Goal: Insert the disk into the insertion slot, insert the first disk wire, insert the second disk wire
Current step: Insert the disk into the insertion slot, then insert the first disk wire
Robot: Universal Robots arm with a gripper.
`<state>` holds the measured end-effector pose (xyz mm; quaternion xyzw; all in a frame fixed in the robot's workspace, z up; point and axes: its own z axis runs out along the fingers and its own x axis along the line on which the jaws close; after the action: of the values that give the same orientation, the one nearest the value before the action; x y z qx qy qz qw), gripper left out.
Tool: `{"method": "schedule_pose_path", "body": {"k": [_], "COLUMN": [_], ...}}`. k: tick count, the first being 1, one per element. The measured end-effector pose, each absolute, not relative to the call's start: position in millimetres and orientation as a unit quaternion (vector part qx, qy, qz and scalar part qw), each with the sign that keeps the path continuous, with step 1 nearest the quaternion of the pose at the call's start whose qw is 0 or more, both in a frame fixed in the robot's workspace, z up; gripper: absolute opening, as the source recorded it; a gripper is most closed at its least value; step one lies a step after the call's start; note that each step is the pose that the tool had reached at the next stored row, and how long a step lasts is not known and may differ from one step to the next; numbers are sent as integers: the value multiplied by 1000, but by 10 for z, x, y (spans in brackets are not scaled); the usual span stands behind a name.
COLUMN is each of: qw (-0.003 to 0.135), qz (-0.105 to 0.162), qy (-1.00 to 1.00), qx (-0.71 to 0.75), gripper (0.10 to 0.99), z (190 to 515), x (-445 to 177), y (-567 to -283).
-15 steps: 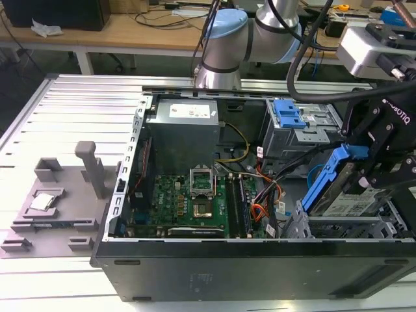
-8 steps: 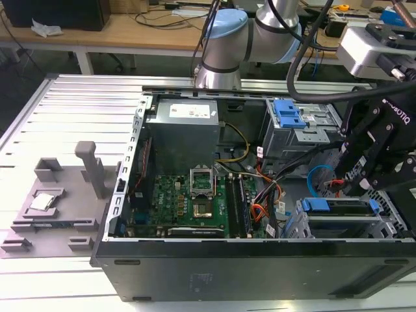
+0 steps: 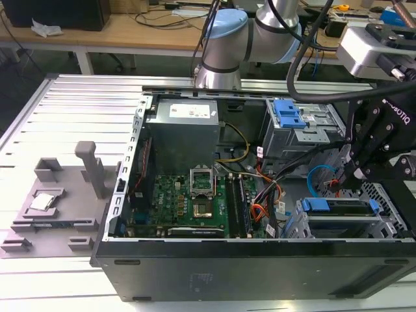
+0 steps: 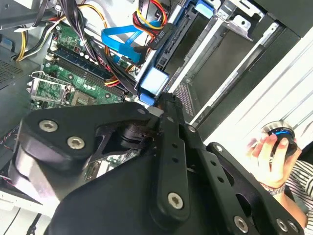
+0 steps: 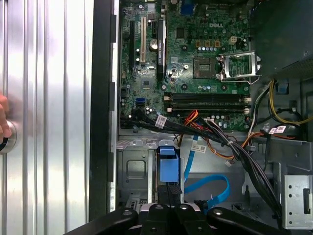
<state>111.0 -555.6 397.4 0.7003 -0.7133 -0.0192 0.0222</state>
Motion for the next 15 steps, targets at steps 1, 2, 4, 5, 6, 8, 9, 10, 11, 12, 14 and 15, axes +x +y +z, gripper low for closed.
{"method": "schedule_pose_path", "body": {"k": [1,2,4,5,6,8,9,10,11,12,14,15], "qw": [22,22,22,22,22,22,22,22,22,22,22,22], "qz": [-19,-19,-19,-19,-19,-19,-19,-19,-19,-19,-19,-19], "qy": [-713,-713,-713,-713,-713,-713,-713,-713,-713,-713,-713,-713], "qx": [700,700,700,700,700,700,700,700,700,700,700,700], "gripper": [114,106,106,106,106,106,106,106,106,106,106,106], "z": [3974,3974,3974,3973,3973,3973,3973,3973,3973,3973,3972,3972], "x": [1110,1110,1110,1110,1110,1110,1110,1110,1110,1110,1110,1110], "y": [-5556,-5556,-5556,-5556,-5556,-5556,-5556,-5556,-5556,-5556,-5556,-5556]}}
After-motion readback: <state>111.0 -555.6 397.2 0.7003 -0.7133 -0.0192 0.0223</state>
